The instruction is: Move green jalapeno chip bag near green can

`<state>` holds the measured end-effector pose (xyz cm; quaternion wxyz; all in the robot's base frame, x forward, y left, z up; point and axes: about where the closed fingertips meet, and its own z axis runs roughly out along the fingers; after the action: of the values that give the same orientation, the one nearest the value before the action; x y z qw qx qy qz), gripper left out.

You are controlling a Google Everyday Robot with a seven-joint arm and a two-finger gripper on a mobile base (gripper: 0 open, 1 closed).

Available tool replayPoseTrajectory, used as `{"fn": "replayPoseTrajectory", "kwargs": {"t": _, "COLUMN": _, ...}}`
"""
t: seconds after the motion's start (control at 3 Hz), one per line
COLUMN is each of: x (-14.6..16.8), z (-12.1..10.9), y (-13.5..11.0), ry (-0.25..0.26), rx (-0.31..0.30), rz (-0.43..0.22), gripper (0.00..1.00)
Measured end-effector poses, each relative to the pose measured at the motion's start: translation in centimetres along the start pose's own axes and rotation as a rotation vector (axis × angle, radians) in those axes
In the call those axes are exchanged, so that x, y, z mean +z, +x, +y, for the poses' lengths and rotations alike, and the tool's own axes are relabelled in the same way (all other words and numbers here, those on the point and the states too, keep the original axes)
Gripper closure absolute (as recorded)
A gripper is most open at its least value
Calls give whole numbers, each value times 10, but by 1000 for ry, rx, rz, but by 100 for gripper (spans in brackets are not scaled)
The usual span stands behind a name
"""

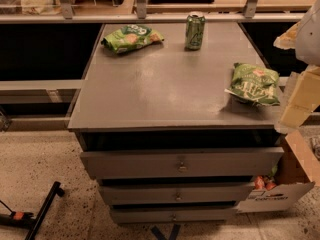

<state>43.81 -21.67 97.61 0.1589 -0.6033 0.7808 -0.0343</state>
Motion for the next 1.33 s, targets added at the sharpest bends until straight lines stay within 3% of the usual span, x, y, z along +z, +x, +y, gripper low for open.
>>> {"fn": "replayPoseTrajectory", "kwargs": {"t": 0.33, "x": 2, "z": -4, "y": 1, "ry": 4, "rx": 6, "rz": -4, "gripper": 0}}
{"fn": "replayPoseTrajectory", "kwargs": {"t": 0.67, "x": 20, "z": -25, "y": 5, "ry": 28, "rx": 14, "rz": -24, "gripper": 0}}
{"fn": "replayPoseTrajectory", "kwargs": {"t": 1.33, "x": 84, "z": -64, "y": 18, "ry": 40, "rx": 24, "rz": -83, "gripper": 0}}
